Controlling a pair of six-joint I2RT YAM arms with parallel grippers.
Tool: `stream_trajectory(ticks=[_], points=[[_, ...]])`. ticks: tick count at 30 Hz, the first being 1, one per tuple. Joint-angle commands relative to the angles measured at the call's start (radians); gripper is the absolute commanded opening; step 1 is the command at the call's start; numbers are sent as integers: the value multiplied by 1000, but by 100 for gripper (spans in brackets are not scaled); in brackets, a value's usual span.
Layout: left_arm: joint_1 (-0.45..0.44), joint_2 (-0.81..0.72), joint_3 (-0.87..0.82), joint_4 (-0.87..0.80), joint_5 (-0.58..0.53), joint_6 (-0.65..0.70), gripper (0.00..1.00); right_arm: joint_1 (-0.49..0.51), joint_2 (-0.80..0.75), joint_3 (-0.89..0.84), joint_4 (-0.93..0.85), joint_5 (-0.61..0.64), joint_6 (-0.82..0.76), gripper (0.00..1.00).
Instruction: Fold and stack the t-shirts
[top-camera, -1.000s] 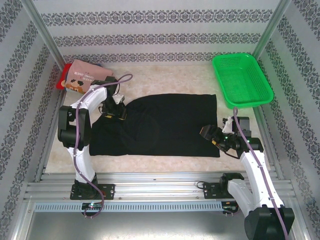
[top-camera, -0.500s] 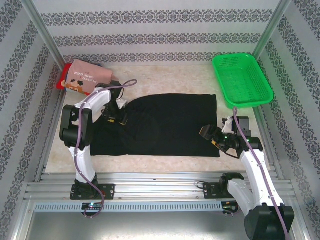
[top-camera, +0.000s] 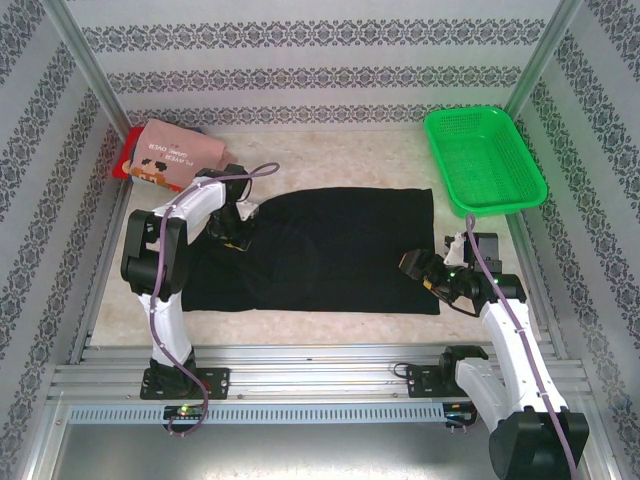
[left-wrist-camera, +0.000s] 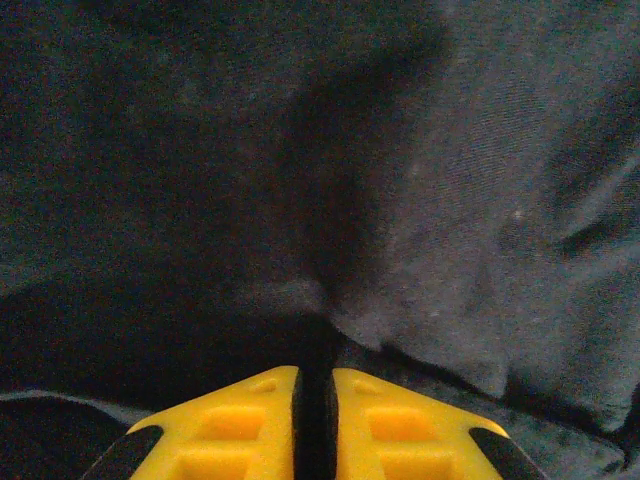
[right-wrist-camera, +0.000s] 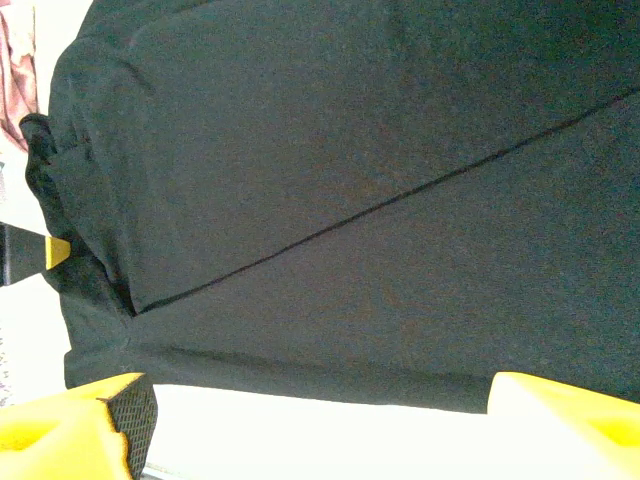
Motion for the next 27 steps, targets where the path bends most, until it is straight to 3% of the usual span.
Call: stream_trajectory(ticks=[1, 15, 21, 27], points=[[-20, -54, 33, 1, 10, 32, 16, 15, 0, -11, 12, -2, 4, 86], [-38, -3, 131, -21, 9, 29, 16, 14, -8, -16, 3, -3, 9, 87], [-7, -31, 106, -44, -48, 1, 43, 15, -23, -26, -3, -8, 7, 88], [3, -1, 109, -106, -22, 7, 49, 15, -10, -17, 7, -21, -3, 90]])
